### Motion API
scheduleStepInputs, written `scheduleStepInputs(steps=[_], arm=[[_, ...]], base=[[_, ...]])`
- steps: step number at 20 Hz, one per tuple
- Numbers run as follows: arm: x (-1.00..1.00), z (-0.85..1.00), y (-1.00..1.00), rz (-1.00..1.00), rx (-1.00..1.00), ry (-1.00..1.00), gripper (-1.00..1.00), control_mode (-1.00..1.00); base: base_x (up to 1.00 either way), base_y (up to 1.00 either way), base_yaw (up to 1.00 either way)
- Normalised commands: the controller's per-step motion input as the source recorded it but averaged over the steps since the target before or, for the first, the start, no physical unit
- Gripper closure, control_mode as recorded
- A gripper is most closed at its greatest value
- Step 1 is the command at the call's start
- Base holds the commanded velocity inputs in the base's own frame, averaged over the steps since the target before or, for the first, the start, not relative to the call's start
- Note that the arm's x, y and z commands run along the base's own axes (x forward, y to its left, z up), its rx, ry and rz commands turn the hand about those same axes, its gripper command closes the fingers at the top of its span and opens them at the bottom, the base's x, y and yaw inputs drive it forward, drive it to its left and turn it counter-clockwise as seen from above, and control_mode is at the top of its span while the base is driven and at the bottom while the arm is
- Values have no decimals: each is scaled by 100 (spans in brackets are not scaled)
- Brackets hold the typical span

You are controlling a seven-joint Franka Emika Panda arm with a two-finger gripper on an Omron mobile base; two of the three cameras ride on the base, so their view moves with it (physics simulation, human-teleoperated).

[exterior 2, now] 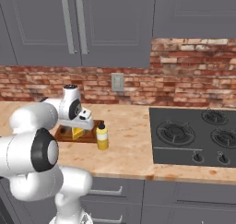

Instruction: Retrieve the reheated potato from the microwave, then place the potato, cheese, and condiment on the cutting board.

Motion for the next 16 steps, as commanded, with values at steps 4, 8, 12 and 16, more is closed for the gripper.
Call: scheduleStepInputs(steps=[4,8,12,16], arm=[[41,1,0,14,10,0,100,-100],[37,0,3,11,8,0,100,-100],[25,-7,17,5,3,0,100,-100],[23,-10,20,0,0,-1,100,-100]], base=[[0,0,0],[0,0,0],[0,0,0],[0,0,0]])
